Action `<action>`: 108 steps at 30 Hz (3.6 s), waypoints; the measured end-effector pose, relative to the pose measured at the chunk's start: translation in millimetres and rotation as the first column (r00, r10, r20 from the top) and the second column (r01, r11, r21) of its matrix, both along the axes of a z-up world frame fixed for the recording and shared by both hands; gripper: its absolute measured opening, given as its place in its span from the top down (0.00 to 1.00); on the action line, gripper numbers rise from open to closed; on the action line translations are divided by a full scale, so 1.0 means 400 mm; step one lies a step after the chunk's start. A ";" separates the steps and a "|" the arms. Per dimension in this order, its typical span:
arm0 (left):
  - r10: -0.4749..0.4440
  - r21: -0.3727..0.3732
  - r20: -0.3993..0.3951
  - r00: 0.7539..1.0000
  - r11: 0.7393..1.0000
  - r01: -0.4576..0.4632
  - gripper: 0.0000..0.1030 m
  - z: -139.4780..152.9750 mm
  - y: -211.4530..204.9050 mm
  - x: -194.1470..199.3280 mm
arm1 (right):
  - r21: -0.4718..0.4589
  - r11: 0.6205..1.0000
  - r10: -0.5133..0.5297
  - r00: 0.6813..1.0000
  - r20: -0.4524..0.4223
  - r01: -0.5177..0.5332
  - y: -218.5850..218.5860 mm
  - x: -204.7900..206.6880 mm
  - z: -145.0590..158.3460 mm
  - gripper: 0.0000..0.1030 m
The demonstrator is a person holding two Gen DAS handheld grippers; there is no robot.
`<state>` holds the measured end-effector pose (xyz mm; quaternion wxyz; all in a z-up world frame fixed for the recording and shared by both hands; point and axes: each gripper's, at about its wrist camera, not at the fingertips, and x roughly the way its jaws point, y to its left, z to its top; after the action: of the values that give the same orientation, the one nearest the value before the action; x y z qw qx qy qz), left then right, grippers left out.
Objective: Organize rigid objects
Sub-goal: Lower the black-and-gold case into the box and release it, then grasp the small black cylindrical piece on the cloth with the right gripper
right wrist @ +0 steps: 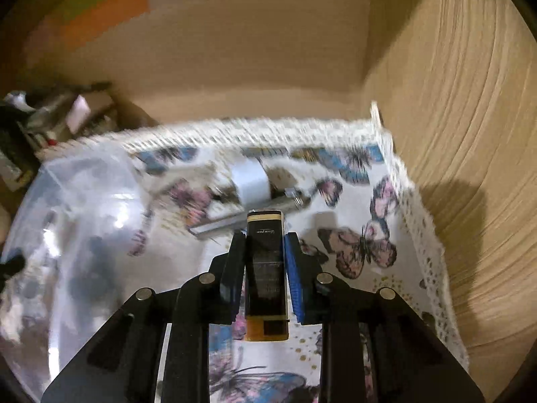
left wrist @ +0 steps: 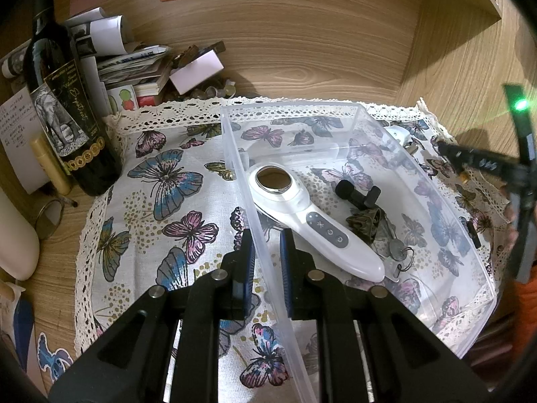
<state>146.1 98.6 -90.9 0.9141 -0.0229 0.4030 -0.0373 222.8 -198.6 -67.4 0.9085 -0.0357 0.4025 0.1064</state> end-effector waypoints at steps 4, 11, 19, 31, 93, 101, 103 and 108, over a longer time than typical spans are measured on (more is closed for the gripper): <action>0.000 0.000 0.001 1.000 1.000 0.000 0.86 -0.001 0.000 -0.001 | 0.017 0.998 0.057 0.995 0.077 -0.059 0.048 -0.033 0.082 0.79; 0.000 0.001 0.001 1.000 1.000 0.000 0.86 -0.001 -0.001 0.000 | 0.017 0.982 0.184 0.970 0.159 -0.189 0.168 -0.059 0.148 0.79; -0.002 0.002 0.001 1.000 1.000 0.002 0.86 -0.001 -0.001 -0.001 | -0.014 0.942 0.335 0.930 0.151 -0.336 0.293 -0.094 0.140 0.79; -0.004 0.005 0.002 1.000 1.000 0.004 0.86 -0.002 -0.002 -0.001 | -0.032 0.897 0.441 0.897 -0.015 -0.441 0.418 -0.047 0.037 0.79; -0.003 0.003 0.006 1.000 1.000 0.003 0.86 -0.002 -0.002 -0.001 | -0.035 0.998 -0.058 0.996 -0.074 0.056 -0.041 -0.174 -0.086 0.54; -0.005 0.004 0.006 1.000 1.000 0.005 0.86 -0.002 -0.002 -0.001 | -0.023 0.996 -0.082 0.992 -0.092 0.081 -0.071 -0.187 -0.124 0.69; -0.005 0.003 0.006 1.000 1.000 0.005 0.86 -0.001 -0.002 -0.001 | -0.010 0.998 -0.070 0.993 -0.096 0.069 -0.070 -0.188 -0.120 0.76; -0.004 0.004 0.006 1.000 1.000 0.004 0.86 -0.001 -0.003 -0.002 | -0.017 0.998 -0.055 0.996 -0.073 0.054 -0.055 -0.189 -0.106 0.76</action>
<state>145.5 97.4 -91.5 0.9153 -0.0200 0.4005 -0.0385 147.3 -220.5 -109.9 0.8953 -0.0274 0.4374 0.0799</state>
